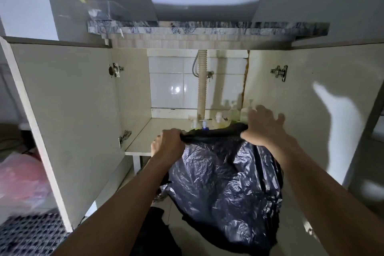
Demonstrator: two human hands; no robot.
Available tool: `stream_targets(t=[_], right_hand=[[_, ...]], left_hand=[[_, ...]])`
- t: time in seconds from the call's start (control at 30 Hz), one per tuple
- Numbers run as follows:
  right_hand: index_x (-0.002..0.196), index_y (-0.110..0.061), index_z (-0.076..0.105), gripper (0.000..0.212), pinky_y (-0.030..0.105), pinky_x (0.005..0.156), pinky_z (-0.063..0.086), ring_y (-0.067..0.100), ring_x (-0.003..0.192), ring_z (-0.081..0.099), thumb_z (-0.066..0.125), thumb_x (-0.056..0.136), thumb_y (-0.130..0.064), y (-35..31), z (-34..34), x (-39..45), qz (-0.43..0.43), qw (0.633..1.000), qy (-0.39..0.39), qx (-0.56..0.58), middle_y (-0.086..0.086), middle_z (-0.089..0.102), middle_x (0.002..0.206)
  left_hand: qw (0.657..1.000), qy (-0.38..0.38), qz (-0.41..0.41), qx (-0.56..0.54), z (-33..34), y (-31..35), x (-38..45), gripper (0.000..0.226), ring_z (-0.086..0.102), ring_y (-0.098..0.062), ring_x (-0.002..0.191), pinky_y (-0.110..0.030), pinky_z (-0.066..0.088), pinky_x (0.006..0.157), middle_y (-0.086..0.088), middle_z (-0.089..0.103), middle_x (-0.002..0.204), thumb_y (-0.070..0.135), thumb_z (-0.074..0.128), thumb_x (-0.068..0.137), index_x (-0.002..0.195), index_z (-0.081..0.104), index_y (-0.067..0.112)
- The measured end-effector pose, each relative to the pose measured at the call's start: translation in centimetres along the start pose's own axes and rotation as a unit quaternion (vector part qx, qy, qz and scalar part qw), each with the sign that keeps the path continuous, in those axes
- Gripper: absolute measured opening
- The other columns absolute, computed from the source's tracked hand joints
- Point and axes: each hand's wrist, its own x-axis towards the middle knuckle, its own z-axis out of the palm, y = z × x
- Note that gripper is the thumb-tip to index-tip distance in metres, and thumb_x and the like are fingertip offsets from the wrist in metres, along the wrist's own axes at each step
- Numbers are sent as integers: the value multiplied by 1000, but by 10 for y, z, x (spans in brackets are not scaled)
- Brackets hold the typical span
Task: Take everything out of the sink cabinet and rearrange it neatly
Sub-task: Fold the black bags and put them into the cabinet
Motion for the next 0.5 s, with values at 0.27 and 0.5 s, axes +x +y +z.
stream_targets(t=[0.27,0.5], right_hand=[[93,-6,55,9,31,62,49,20,67,58,51,88,1,-19,45,-14,-132,988,-78,-36,3,54,74],[67,-12,44,29,25,46,36,17,57,51,58,91,-20,8,32,6,-130,991,-20,-20,0,49,62]], left_hand=[[993,-12,114,17,-12,22,1,30,64,-23,86,-29,43,69,-1,67,99,9,53,86,107,64,27],[957,-113,227,140,-1,12,12,32,61,-27,101,-33,47,75,-6,63,111,21,57,90,122,57,24]])
